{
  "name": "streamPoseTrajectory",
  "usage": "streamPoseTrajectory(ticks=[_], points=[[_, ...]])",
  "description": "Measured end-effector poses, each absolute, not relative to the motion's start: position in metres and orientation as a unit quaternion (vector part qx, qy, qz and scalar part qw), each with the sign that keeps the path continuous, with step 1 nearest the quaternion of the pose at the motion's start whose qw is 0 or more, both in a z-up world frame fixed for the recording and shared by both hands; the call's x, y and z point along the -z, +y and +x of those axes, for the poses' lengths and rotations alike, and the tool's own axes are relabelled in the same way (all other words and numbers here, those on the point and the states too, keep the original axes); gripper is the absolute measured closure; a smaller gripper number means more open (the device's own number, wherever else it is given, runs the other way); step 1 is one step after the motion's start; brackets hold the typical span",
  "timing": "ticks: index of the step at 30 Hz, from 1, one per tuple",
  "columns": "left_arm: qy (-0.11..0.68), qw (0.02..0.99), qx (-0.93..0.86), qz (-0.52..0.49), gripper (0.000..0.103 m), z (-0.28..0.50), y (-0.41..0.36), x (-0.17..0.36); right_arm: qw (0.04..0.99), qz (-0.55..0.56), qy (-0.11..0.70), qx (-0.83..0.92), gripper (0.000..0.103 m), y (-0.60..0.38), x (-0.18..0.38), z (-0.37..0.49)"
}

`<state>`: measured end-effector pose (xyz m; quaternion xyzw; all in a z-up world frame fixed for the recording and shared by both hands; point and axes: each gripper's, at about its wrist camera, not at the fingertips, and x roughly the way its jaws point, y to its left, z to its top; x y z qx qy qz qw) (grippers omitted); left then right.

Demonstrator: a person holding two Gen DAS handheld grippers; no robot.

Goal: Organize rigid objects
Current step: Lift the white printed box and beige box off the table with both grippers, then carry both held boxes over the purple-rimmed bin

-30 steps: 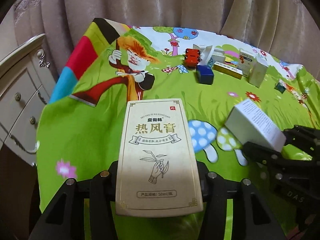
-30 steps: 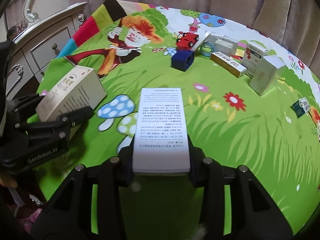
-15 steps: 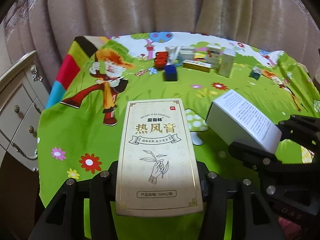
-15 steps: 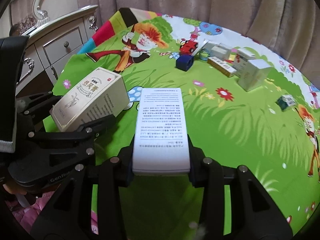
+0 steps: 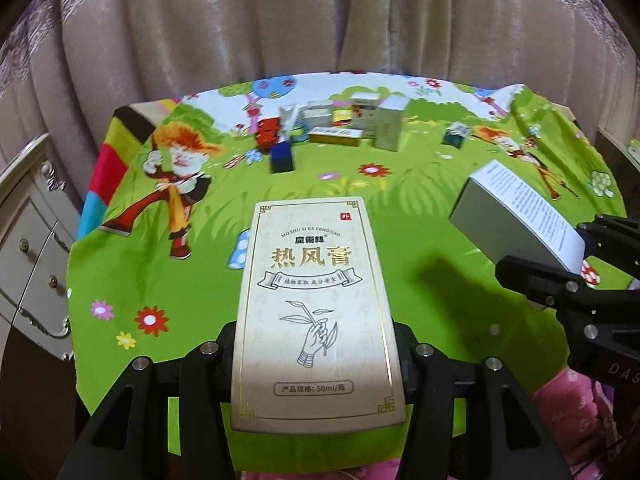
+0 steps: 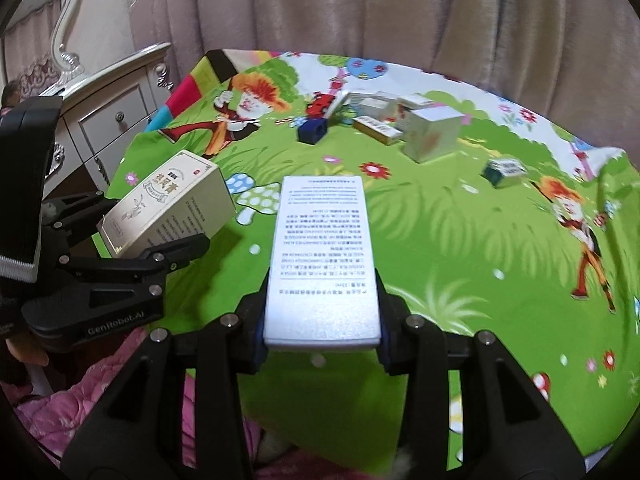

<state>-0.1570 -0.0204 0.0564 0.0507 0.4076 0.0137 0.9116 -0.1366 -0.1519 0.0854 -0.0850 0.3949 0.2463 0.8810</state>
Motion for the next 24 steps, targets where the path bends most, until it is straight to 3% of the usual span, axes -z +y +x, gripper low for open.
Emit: streamPoseTrajectory(ticks=[24], points=[[0.384,0.901,0.129,0.152,0.051,-0.167,-0.160,-0.084,0.922,-0.004,0.365,-0.131,0.058,-0.298,-0.117,-0.194]])
